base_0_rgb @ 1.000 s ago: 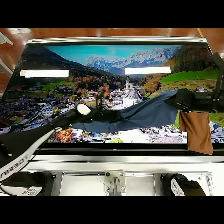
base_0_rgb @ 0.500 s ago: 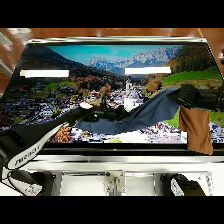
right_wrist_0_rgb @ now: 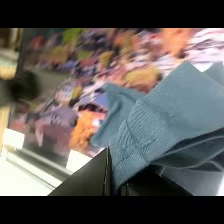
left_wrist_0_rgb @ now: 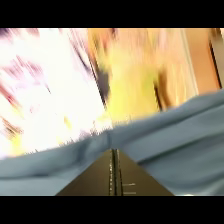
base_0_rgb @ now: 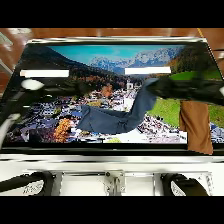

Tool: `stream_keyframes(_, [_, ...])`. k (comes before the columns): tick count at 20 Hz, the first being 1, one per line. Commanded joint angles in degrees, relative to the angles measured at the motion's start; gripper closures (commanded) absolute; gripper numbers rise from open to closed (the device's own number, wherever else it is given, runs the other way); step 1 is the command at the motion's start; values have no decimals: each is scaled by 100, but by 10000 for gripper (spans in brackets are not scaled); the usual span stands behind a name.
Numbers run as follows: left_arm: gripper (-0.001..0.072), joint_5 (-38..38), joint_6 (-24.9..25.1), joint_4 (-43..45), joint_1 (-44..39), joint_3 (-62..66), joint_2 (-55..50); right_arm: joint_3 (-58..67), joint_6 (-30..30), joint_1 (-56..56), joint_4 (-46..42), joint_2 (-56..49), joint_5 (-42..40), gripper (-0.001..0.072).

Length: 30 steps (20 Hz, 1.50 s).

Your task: Fold the shirts.

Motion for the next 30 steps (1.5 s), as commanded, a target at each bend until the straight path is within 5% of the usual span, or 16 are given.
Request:
stream_keyframes(1, [673, -164, -315, 345, 1102, 7, 1294, 2, -94, 1377, 111, -1008, -1537, 649])
stream_keyframes(6, [672, -743, -623, 356, 1808, 7, 2608, 2, -190, 2887, 1027, -2747, -3250, 650])
stream_keyframes(15, [672, -1069, -710, 442, 1849, 4, 3119, 413, -686, 3506, 2476, -3786, -4223, 648])
stream_keyframes(16, [672, -1064, -710, 466, 1849, 4, 3110, 413, -684, 3506, 2520, -3786, -4251, 595])
stream_keyframes(17, [672, -1062, -710, 514, 1849, 4, 3097, 413, -686, 3506, 2514, -3786, -4223, 324])
stream_keyframes(18, [672, -1064, -713, 551, 1849, 4, 3080, 413, -691, 3504, 2511, -3777, -4098, 163])
stream_keyframes(20, [672, -1067, -710, 553, 1849, 4, 3056, 413, -1032, 3327, 2391, -3681, -3281, 158])
stream_keyframes(23, [672, -1075, -706, 555, 1858, 4, 3058, 411, -1172, 2605, 728, -3261, -1121, 158])
stream_keyframes(27, [672, -1078, -688, 640, 1856, 4, 3058, 411, 11, 1235, -2218, -2747, 1147, 120])
stream_keyframes(30, [671, -1086, -691, 841, 1856, 4, 3058, 122, 31, 155, -2385, -2750, 1786, 85])
